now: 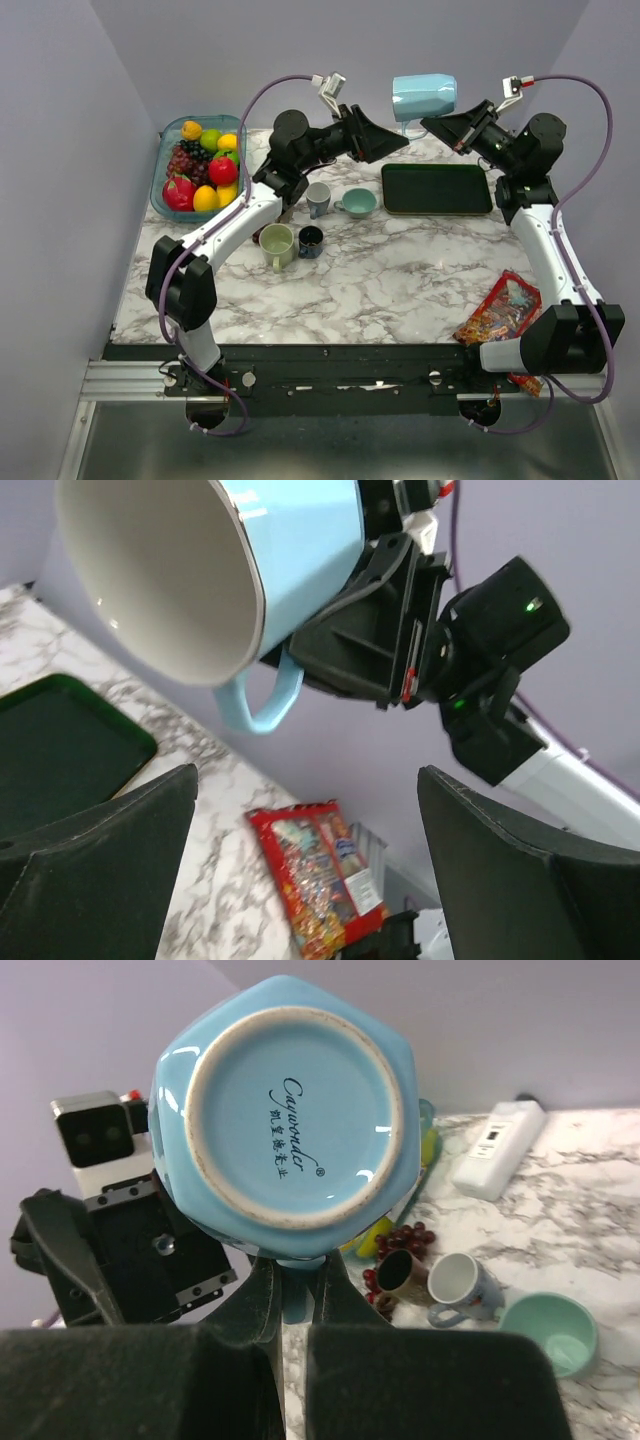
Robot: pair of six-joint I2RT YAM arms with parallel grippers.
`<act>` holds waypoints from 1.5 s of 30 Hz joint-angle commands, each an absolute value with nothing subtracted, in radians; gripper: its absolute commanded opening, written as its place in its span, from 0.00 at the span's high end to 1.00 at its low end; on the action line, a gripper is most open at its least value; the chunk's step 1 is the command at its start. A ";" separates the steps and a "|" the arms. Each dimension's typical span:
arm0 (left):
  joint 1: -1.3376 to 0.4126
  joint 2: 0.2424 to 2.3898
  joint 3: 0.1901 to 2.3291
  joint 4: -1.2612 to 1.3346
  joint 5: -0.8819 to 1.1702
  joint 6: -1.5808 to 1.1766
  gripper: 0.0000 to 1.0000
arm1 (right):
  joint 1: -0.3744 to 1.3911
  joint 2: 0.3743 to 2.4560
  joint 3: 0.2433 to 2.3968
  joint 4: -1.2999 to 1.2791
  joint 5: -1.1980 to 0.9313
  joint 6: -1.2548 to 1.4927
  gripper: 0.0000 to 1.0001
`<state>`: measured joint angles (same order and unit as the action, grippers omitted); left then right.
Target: Turn the mug right side up
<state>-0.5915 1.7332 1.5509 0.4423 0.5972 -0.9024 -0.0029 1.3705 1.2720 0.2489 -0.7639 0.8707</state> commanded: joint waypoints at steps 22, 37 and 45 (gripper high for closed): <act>-0.637 1.801 1.585 0.742 0.552 -1.160 0.79 | 0.071 1.201 1.137 0.503 -0.839 1.014 0.99; -0.647 1.698 1.589 0.183 0.331 -0.790 1.00 | 0.069 1.174 1.141 0.002 -0.625 0.691 0.00; -0.687 1.644 1.569 -0.252 0.120 -0.462 1.00 | 0.069 1.161 1.158 -0.340 -0.289 0.563 0.00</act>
<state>-0.6521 1.7302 1.5627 -0.0414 0.2745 -0.6971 0.0669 1.1748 1.1450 -0.1081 -0.5201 0.6594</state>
